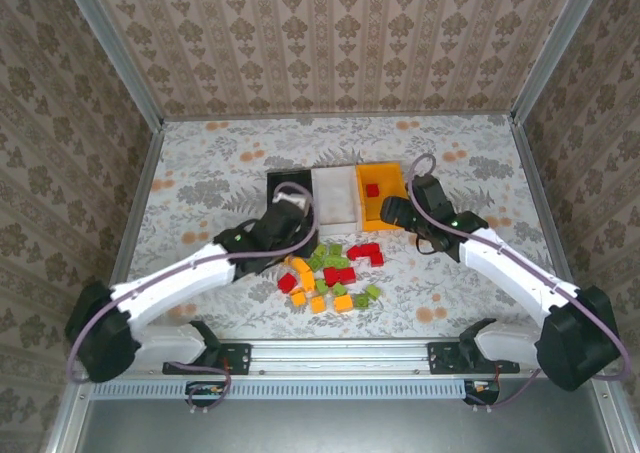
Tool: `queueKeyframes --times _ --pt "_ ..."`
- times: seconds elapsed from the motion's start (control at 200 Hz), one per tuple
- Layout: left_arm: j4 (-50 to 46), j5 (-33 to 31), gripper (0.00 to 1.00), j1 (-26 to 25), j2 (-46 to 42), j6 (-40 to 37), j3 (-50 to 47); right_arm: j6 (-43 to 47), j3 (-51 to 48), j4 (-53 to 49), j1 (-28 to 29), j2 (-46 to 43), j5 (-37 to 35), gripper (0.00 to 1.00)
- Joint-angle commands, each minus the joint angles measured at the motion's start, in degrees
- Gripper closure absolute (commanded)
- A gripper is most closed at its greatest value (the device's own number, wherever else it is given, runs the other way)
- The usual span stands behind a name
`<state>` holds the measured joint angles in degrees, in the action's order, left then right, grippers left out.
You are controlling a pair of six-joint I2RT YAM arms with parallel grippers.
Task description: Sort the legos into containers by color
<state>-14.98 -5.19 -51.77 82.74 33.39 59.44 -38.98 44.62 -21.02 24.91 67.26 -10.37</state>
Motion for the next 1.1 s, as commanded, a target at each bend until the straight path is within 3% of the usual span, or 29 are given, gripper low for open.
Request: queueKeyframes --times 0.0,0.2,0.365,0.525,0.745,0.93,0.95,0.965,0.975,1.095 --pt "4.4 3.5 0.72 -0.3 9.5 -3.9 9.1 -0.9 -2.4 -1.9 -1.0 -2.9 -1.6 0.16" --pt "3.3 5.0 0.72 0.5 25.5 -5.7 26.5 -0.4 -5.8 -2.7 -1.8 -6.4 -0.9 0.16" --pt "2.7 6.4 0.71 2.0 33.3 -4.3 33.7 0.1 -7.4 -2.9 -2.0 -8.2 0.0 0.15" --pt "3.2 7.4 0.47 2.0 35.9 -3.1 36.1 1.4 -8.2 -2.5 -2.1 -9.2 2.6 0.13" --pt "7.9 7.7 0.30 2.0 27.9 -1.1 30.6 3.7 -8.9 -0.9 -1.3 -9.0 9.0 0.13" --pt "12.5 7.7 0.18 1.6 14.2 0.2 17.8 5.1 -8.8 -3.2 6.2 -7.5 9.7 0.13" --pt "12.9 7.6 0.14 1.5 12.6 0.4 16.0 5.0 -8.9 -3.2 7.2 -7.2 9.7 0.13" --pt "13.1 7.7 0.03 1.4 11.5 0.6 14.6 5.0 -9.0 -3.2 7.8 -7.0 9.9 0.13" --pt "13.2 7.6 0.01 1.3 10.7 0.7 13.8 4.9 -9.1 -3.2 8.3 -6.9 10.0 0.14" --pt "13.8 6.1 0.00 0.5 1.2 2.4 2.8 4.3 -9.9 -2.5 13.4 -4.6 11.3 0.18"
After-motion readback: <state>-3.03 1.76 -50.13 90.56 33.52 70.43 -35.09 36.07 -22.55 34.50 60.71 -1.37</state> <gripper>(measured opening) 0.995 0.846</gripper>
